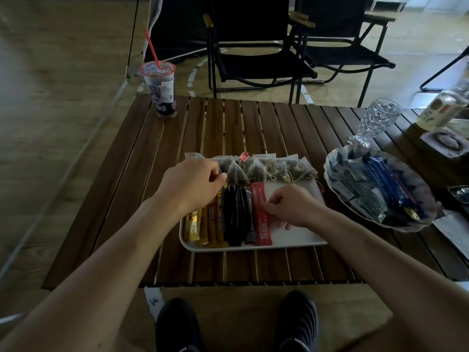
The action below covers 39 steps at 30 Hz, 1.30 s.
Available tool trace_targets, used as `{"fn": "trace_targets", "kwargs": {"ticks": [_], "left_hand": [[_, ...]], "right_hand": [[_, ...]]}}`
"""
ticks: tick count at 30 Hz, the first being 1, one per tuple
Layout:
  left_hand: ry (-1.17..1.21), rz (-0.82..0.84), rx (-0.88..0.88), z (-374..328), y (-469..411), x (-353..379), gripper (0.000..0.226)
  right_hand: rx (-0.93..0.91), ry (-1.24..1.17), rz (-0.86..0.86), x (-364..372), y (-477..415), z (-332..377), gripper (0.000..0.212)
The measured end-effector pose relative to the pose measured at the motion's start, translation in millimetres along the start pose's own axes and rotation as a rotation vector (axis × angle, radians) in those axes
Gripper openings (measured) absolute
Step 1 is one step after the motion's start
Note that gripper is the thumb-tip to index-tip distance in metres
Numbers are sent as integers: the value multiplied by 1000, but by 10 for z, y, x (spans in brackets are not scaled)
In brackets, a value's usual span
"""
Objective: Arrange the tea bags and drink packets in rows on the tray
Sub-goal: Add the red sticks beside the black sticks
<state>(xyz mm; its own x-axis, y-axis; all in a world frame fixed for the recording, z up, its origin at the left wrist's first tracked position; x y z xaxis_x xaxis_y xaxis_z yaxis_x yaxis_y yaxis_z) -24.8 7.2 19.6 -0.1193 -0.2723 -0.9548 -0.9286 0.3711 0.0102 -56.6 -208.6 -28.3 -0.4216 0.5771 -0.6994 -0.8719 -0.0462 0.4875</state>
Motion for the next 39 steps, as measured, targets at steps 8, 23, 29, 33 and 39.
{"fn": "trace_targets", "kwargs": {"ticks": [8,23,29,33,39], "left_hand": [[3,3,6,24,-3,-6,22],[-7,6,10,11,-1,-2,21],[-18,9,-3,-11,9,-13,23],[-18,16,0,-22,2,-3,26],[-31,49,-22,-101,-31,0,27]], "right_hand": [[-59,-128,-5,38,-8,37,22],[-47,-150,72,46,-15,41,26],[-58,-138,96,50,-30,23,31],[-85,-112,70,44,-17,22,31],[-61,-75,70,-49,26,25,37]]}}
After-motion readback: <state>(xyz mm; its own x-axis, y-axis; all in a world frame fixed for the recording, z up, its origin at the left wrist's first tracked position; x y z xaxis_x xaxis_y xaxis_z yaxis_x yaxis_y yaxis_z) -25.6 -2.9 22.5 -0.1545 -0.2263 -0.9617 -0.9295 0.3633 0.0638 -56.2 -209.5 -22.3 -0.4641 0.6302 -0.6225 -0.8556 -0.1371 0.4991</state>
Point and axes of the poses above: each hand's wrist, its own y-axis away from the middle knuckle, its own x-axis out of the palm, z = x × y, the point moved 2 cm from there along -y, towards the middle knuckle, and after that the axes turned 5 degrees about z, right-handed, at the moved point
